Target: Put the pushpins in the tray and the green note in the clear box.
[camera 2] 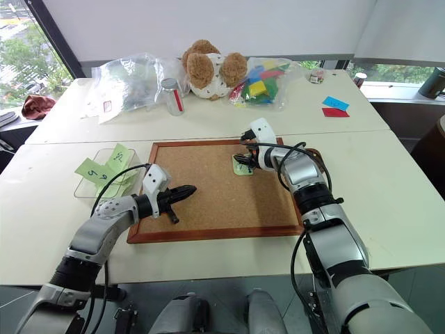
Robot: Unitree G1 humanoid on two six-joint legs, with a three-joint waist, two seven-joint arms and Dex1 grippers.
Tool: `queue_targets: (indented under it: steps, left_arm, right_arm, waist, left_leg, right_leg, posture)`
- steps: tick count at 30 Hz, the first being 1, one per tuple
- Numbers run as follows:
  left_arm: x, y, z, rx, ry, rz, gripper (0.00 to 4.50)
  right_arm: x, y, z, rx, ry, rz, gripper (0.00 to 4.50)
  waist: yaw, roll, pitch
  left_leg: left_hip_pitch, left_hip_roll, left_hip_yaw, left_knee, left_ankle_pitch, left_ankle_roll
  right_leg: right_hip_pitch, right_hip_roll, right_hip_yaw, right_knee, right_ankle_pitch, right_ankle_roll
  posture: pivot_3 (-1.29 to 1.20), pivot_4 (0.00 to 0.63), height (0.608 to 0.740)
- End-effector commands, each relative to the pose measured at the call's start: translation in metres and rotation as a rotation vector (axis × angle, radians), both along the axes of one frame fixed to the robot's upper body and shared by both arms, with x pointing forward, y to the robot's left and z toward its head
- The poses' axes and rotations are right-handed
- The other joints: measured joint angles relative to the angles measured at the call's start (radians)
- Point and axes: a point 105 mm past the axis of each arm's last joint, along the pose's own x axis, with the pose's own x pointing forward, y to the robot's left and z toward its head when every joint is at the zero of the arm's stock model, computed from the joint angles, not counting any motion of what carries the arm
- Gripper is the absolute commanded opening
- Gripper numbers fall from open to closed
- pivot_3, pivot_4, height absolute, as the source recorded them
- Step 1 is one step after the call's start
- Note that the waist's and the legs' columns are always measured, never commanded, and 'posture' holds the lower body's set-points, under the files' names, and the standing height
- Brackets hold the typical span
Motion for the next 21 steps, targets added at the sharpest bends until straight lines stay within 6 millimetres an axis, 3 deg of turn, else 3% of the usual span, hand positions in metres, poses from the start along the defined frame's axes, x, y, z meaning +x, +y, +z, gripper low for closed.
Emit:
queue_targets:
  steps: [1, 4, 8, 15, 21]
  left_arm:
    - [0.0, 0.006, 0.003, 0.009, -0.018, 0.025, 0.0]
    - [-0.001, 0.006, 0.002, 0.015, -0.019, 0.024, 0.0]
    - [-0.001, 0.006, 0.002, 0.02, -0.017, 0.023, 0.0]
    - [-0.002, 0.007, -0.005, 0.039, 0.007, 0.027, 0.0]
    - [-0.002, 0.007, -0.015, 0.07, 0.038, 0.024, 0.0]
  right_arm:
    - [0.006, 0.006, 0.019, 0.027, -0.062, 0.019, 2.82]
    - [0.006, 0.008, 0.017, 0.025, -0.057, 0.026, 2.0]
    - [0.006, 0.01, 0.015, 0.026, -0.055, 0.032, 0.11]
    - [0.003, 0.007, 0.035, 0.056, -0.097, 0.047, 0.04]
    - [-0.008, -0.006, 0.075, 0.102, -0.169, 0.029, 0.04]
  waist:
    - [0.0, 0.0, 0.0]
    - [0.0, 0.0, 0.0]
    - [-0.001, 0.0, 0.0]
    - [-0.001, 0.0, 0.0]
    - [0.002, 0.0, 0.0]
  left_leg:
    - [0.0, 0.0, 0.0, 0.0, 0.0, 0.0]
    - [0.0, 0.0, 0.0, 0.0, 0.0, 0.0]
    - [0.0, 0.0, 0.0, 0.0, 0.0, 0.0]
    - [0.0, 0.0, 0.0, 0.0, 0.0, 0.0]
    - [-0.001, 0.0, 0.0, -0.001, 0.0, 0.0]
  right_leg:
    - [0.0, 0.0, 0.0, 0.0, 0.0, 0.0]
    - [0.0, 0.0, 0.0, 0.0, 0.0, 0.0]
    - [0.0, 0.0, 0.0, 0.0, 0.0, 0.0]
    - [-0.001, 0.0, 0.0, 0.0, 0.0, 0.0]
    - [-0.002, 0.0, 0.0, 0.0, 0.0, 0.0]
  posture:
    - [0.0, 0.15, 0.74]
    - [0.0, 0.15, 0.74]
    - [0.0, 0.15, 0.74]
    - [0.0, 0.15, 0.74]
    - [0.0, 0.15, 0.74]
